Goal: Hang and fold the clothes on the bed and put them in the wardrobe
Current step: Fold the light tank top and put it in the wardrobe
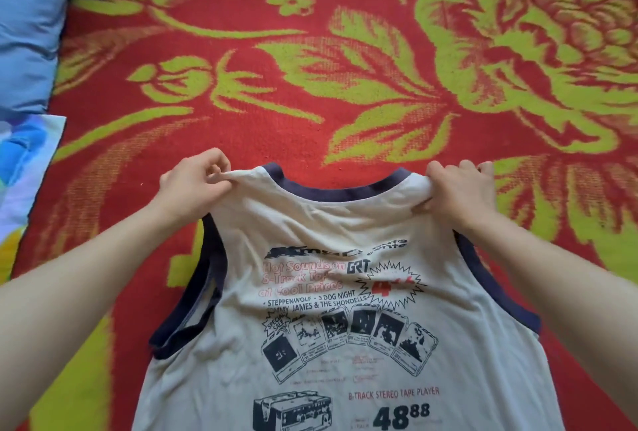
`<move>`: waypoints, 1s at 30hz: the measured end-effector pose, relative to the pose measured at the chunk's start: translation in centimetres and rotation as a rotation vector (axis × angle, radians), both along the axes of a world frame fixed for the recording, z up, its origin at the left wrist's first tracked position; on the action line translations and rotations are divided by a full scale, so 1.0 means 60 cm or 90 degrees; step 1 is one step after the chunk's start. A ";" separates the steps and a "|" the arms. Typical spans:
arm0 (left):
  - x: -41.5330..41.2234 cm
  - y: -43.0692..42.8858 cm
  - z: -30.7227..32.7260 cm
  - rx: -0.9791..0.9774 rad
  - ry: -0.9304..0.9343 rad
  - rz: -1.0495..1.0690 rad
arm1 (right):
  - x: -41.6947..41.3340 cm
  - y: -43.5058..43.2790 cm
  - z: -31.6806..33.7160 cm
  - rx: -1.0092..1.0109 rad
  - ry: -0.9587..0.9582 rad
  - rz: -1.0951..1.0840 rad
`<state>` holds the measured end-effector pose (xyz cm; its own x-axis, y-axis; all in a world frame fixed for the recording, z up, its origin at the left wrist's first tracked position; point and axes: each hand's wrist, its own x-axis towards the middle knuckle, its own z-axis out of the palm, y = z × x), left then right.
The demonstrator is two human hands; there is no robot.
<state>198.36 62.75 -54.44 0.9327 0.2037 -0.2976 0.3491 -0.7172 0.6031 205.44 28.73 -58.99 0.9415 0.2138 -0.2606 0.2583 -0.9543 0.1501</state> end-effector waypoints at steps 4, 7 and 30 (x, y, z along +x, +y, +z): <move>-0.016 0.019 0.054 -0.091 -0.077 -0.051 | 0.001 -0.046 0.079 0.173 0.099 -0.050; -0.032 0.032 0.080 -0.140 -0.090 -0.043 | -0.001 -0.071 0.133 0.481 0.187 -0.163; -0.433 -0.062 0.029 0.339 -0.208 -0.609 | -0.367 -0.157 0.081 0.082 0.103 0.491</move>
<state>172.40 59.05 -52.69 0.7902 -0.6044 -0.1014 -0.5958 -0.7964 0.1037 183.40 19.28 -54.15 0.4683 0.8274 -0.3099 0.8621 -0.5047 -0.0448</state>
